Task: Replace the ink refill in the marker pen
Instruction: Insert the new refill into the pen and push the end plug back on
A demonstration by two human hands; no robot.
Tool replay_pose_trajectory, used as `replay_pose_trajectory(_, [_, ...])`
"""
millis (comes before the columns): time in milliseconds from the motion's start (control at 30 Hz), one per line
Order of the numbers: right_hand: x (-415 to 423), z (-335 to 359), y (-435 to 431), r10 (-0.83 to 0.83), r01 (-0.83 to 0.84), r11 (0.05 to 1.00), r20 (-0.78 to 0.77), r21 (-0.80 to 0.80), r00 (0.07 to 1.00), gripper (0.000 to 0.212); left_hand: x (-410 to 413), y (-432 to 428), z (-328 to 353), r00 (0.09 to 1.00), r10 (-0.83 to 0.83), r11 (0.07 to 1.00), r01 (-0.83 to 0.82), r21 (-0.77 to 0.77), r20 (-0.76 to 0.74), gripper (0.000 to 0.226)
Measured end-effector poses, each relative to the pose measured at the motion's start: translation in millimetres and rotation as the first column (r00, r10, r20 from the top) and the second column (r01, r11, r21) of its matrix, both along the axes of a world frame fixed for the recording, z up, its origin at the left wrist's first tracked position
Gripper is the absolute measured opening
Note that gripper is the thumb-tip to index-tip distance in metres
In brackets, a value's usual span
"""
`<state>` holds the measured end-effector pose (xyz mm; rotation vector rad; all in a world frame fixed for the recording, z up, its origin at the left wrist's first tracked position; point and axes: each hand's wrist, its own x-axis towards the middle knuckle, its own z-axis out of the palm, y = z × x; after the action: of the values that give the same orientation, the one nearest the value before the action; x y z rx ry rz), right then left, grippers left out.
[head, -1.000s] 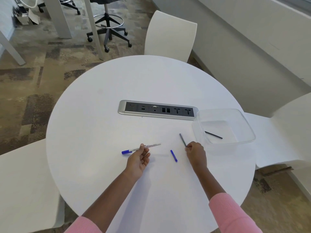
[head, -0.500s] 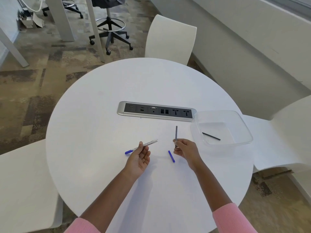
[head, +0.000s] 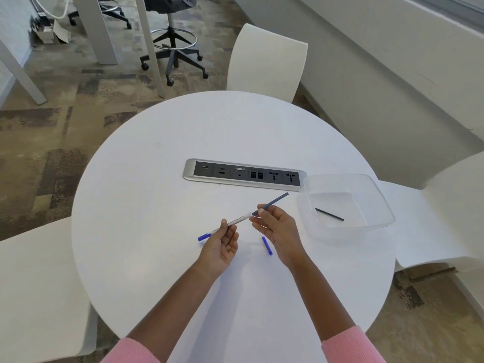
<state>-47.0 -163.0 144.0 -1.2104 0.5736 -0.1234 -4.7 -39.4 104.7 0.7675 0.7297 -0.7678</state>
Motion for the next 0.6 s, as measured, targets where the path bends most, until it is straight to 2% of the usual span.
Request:
replay_pose_trajectory(367, [3.3, -0.9, 2.3, 0.02, -0.019, 1.0, 0.055, -0.02, 0.998, 0.015, 1.2, -1.5, 1.7, 1.0, 0.012, 1.0, -0.012, 0.001, 0.007, 0.02])
replay_pose_trajectory(467, [5.7, -1.0, 2.3, 0.041, -0.035, 0.983, 0.03, -0.183, 0.999, 0.014, 1.8, -2.7, 4.2, 1.0, 0.01, 1.0, -0.01, -0.004, 0.011, 0.02])
replay_pose_trajectory(600, [8.6, -0.7, 2.4, 0.1, -0.103, 0.887, -0.03, -0.451, 0.994, 0.018, 1.7, -4.5, 6.5, 1.0, 0.004, 1.0, -0.004, -0.013, 0.013, 0.02])
